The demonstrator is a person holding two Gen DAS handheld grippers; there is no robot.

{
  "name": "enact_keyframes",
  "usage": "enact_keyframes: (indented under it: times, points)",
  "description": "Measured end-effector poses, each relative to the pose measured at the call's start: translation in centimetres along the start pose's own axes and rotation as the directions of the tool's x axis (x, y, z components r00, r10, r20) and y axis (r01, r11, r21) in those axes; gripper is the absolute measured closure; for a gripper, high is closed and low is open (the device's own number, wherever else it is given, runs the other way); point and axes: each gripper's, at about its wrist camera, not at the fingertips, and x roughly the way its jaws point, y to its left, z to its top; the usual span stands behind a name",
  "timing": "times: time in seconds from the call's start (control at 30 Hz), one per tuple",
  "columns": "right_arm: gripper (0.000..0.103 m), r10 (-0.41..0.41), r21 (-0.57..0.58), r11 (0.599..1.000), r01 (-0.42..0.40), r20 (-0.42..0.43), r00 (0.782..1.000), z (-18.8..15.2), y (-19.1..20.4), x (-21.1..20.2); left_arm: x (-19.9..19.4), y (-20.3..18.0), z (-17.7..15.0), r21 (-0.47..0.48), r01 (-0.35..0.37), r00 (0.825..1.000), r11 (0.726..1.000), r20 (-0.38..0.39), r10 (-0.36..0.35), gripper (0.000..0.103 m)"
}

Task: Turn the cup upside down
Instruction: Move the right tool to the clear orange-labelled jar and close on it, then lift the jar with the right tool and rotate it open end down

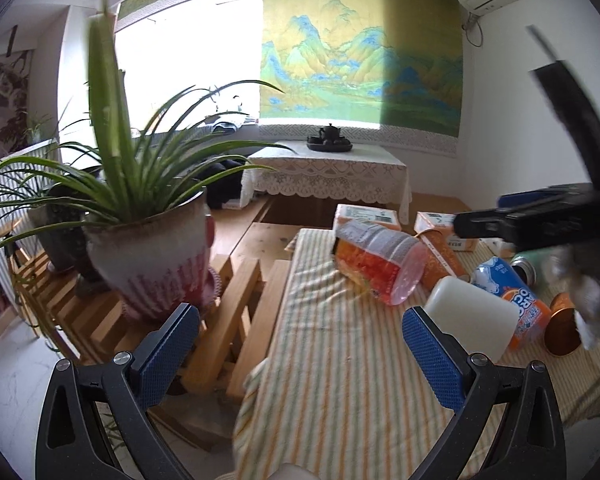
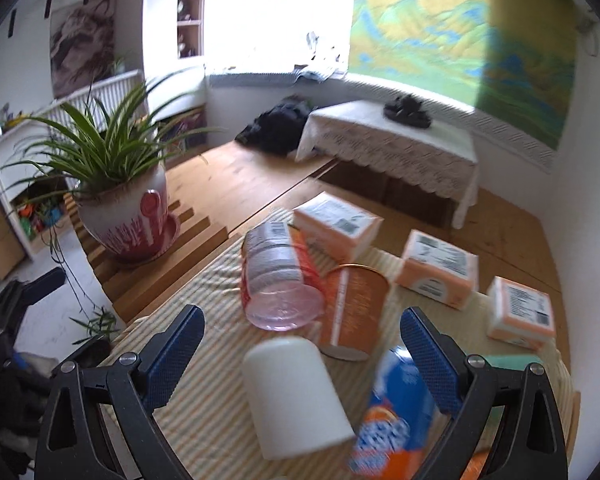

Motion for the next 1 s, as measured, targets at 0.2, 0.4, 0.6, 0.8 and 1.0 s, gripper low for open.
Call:
enact_keyframes:
  times: [0.2,0.4,0.6,0.8,1.0]
  points:
    - [0.006,-0.023,-0.064,0.998,0.014,-0.135,0.991,3.1,1.4,6.5,-1.2,2.6,-0.4,-0.026,-0.024,1.0,0.999,0.012,0.024,0.0]
    - [0.006,-0.056,-0.184,0.983,0.01,-0.243,0.968,5.0,2.9,10.9,-2.3,3.7,-1.0,-0.027,-0.027,0.999,0.999,0.021,0.028,0.0]
    - [0.006,-0.049,-0.25,0.967,-0.044,-0.353,0.934,5.7,4.2,14.4,-2.5,4.9,-1.2,-0.049,-0.031,0.999,0.998,0.018,0.032,0.0]
    - [0.016,-0.08,-0.328,0.943,-0.054,-0.381,0.921,5.6,5.6,16.0,-2.6,6.4,-1.3,-0.076,-0.058,0.998,0.995,0.016,0.06,0.0]
    - [0.032,-0.076,-0.387,0.92,-0.067,-0.342,0.937,5.8,7.2,15.1,-2.7,7.3,-1.5,-0.093,-0.084,0.996,0.992,0.008,0.085,0.0]
